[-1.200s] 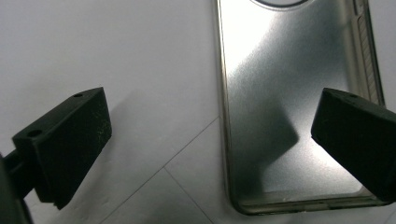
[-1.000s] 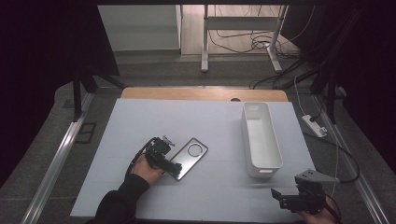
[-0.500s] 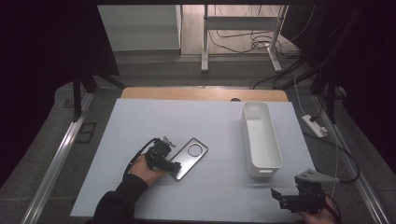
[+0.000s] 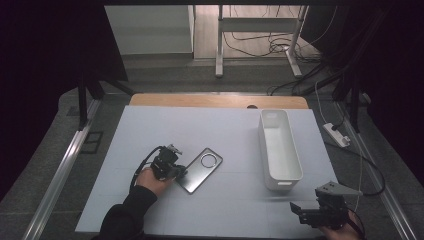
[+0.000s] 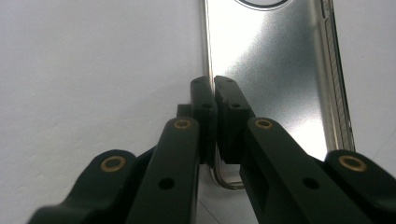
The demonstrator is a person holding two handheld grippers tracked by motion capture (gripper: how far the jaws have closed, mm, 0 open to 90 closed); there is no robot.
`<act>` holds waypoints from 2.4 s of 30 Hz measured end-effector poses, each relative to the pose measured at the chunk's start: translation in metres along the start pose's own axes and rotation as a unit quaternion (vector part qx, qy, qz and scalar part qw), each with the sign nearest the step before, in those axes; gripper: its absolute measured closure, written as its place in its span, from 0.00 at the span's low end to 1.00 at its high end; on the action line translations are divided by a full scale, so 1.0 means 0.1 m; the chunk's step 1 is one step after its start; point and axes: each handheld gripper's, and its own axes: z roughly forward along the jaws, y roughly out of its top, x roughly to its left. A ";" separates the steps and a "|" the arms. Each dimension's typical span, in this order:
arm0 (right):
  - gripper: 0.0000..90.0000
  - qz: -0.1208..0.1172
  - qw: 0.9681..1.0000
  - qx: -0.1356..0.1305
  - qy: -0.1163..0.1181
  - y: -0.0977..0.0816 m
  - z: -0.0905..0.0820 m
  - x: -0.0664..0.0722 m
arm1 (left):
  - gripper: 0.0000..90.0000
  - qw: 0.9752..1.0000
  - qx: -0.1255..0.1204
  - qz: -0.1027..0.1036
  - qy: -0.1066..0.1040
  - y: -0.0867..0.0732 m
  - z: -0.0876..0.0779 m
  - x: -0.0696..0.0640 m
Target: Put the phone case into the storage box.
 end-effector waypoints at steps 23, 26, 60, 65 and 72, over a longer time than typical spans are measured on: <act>0.00 0.001 1.000 -0.005 0.001 0.00 -0.01 0.00 | 0.99 0.998 -0.056 0.017 0.028 -0.04 -0.21 -0.09; 0.00 0.001 1.000 -0.006 0.001 0.00 -0.01 0.00 | 0.99 0.996 -0.085 0.018 0.032 -0.08 -0.31 -0.11; 0.00 -0.013 0.999 -0.018 0.023 0.00 -0.05 0.01 | 0.99 0.975 -0.220 0.006 0.024 -0.48 -0.73 -0.41; 0.00 -0.008 0.999 -0.034 0.039 0.05 -0.11 -0.02 | 0.99 0.977 -0.213 0.004 0.015 -0.52 -0.73 -0.44; 0.00 -0.006 0.996 -0.047 0.076 0.18 -0.13 -0.05 | 0.99 0.977 -0.211 0.008 0.012 -0.57 -0.75 -0.50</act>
